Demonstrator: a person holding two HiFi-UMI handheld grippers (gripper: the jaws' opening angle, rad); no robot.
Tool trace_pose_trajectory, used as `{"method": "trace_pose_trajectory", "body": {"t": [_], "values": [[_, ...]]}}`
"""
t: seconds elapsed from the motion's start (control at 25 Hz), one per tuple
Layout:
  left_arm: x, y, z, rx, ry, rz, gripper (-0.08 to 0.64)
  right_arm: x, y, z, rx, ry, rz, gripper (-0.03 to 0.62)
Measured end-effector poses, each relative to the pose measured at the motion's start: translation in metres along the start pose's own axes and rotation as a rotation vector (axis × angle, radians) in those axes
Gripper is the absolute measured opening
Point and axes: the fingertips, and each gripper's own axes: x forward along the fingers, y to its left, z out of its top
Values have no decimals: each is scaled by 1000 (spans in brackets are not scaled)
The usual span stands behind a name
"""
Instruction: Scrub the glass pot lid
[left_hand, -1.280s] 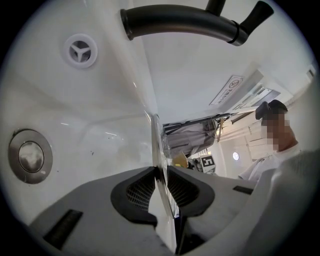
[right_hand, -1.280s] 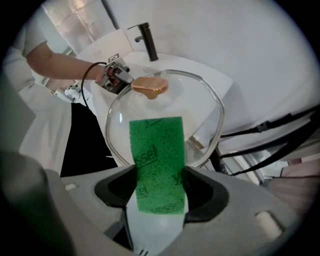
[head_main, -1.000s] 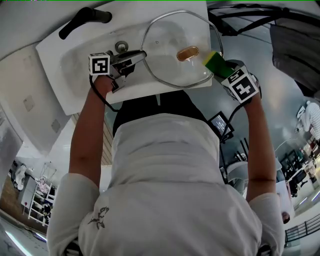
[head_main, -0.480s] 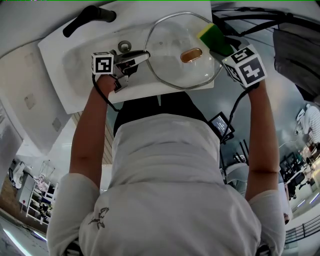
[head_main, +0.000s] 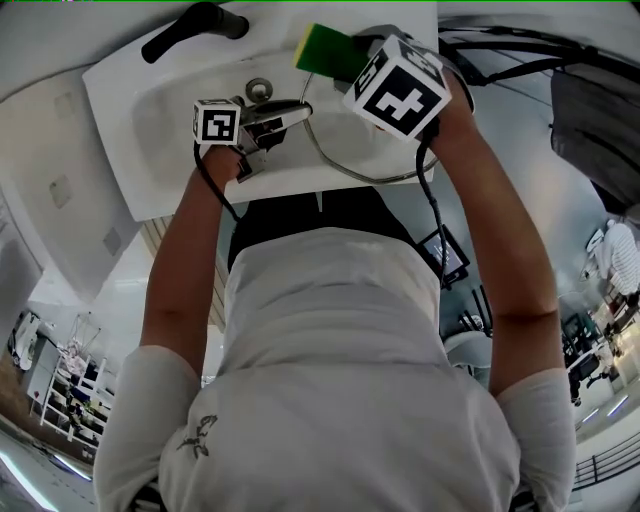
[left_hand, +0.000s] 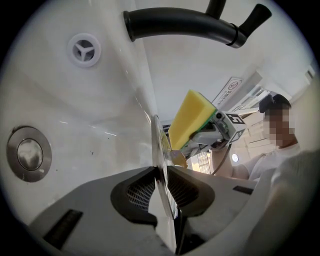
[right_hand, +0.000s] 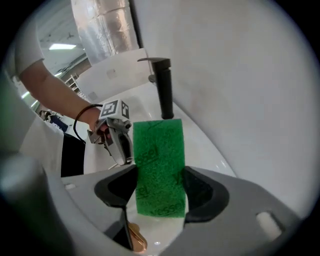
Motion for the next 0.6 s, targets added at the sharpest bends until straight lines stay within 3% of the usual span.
{"method": "trace_pose_trajectory", "body": {"t": [0.28, 0.6], "values": [[-1, 1, 0, -3, -3, -4, 77, 42, 46, 14, -124, 98, 60, 288], [0, -1, -1, 4, 7, -4, 77, 54, 36, 3, -84, 134, 72, 288]]}}
